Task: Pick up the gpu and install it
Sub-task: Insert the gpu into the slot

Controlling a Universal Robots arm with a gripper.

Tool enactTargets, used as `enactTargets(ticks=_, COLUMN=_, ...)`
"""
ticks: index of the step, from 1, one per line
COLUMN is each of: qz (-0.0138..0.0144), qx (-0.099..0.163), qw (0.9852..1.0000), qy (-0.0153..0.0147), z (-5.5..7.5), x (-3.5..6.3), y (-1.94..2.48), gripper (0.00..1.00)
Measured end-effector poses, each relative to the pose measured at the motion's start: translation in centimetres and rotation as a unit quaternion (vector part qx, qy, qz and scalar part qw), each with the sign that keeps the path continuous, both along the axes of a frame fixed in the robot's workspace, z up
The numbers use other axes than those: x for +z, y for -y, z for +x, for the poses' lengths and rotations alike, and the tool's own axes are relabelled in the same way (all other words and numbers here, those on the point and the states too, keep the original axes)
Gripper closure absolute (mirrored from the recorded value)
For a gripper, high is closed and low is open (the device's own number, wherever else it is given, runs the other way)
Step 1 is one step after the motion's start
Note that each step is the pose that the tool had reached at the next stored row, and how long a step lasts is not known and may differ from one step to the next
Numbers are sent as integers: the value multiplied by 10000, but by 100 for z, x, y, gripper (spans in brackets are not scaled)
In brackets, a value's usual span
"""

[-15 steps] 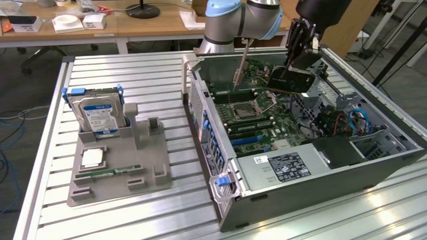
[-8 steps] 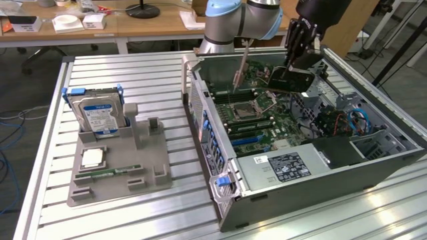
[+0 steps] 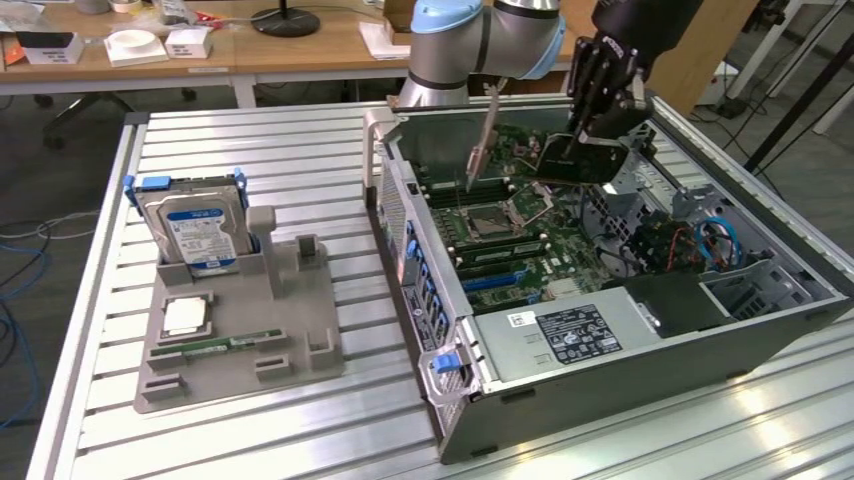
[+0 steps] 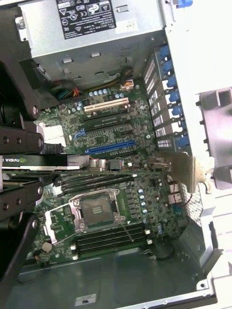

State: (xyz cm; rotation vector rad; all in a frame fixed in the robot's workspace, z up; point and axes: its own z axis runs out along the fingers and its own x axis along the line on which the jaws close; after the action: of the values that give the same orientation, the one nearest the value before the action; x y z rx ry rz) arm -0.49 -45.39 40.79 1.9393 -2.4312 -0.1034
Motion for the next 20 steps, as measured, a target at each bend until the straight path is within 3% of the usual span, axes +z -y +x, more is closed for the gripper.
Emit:
enactTargets(ticks=10, qz=0, qx=487, qw=9988, qy=0, z=0, x=0, y=0, gripper=74)
enactTargets(ticks=20, qz=0, qx=961, qw=9954, qy=0, z=0, x=0, y=0, gripper=74)
